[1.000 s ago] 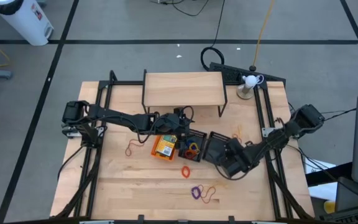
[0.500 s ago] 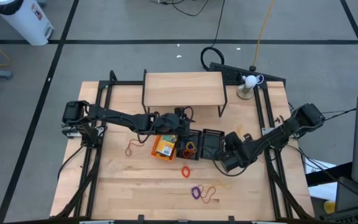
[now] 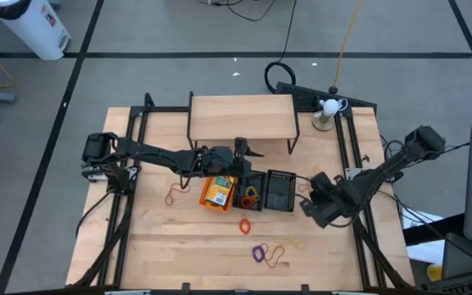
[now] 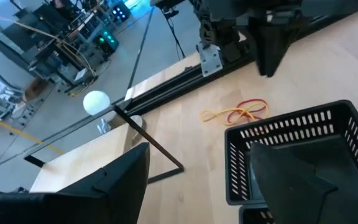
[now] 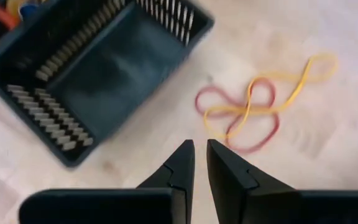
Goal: Pick & Place Office Desk Supplies
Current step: Put the yellow rubber band into the right black bin, then put the red rubber band into the right black bin
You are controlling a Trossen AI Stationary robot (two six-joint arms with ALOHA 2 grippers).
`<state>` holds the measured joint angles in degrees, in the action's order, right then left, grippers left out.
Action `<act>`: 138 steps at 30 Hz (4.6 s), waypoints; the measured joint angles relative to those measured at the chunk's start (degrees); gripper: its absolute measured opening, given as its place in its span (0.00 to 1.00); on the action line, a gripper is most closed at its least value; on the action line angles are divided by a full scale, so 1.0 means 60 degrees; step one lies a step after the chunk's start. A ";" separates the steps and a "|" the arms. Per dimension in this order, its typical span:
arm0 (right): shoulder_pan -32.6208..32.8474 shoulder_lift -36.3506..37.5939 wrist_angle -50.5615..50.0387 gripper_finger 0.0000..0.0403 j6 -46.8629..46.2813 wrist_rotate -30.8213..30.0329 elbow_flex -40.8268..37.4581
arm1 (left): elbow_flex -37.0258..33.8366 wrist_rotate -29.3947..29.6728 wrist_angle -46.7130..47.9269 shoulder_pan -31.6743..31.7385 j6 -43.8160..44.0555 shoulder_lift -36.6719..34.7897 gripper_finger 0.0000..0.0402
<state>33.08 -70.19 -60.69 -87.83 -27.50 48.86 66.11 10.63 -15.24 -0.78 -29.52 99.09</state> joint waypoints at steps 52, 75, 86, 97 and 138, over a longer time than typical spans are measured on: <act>-0.1415 -0.0321 0.3510 0.48 -0.0741 -0.0411 -0.2805 | 0.0000 0.2750 0.0379 -0.0528 -0.0448 -0.0131 0.69; -0.1370 0.1680 0.2781 0.01 0.0567 -0.1368 -0.2802 | 0.0000 0.2750 0.0542 -0.0528 -0.0245 -0.0131 0.69; -0.1370 0.3943 0.4482 0.00 0.5154 -0.2963 -0.1792 | 0.0000 0.2750 0.0538 -0.0528 -0.0216 -0.0131 0.69; -0.1370 0.4743 0.8796 0.00 0.9801 -0.1652 -0.1759 | 0.0000 0.2750 0.0596 -0.0528 -0.0196 -0.0135 0.69; -0.1373 0.4136 0.3325 0.43 0.4313 0.0225 -0.1767 | -0.0004 0.2754 0.1026 -0.0532 -0.0032 -0.0142 0.69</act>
<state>24.84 -45.38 -40.74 -61.96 -26.15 38.26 66.08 27.16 -9.08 -3.97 -29.71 98.24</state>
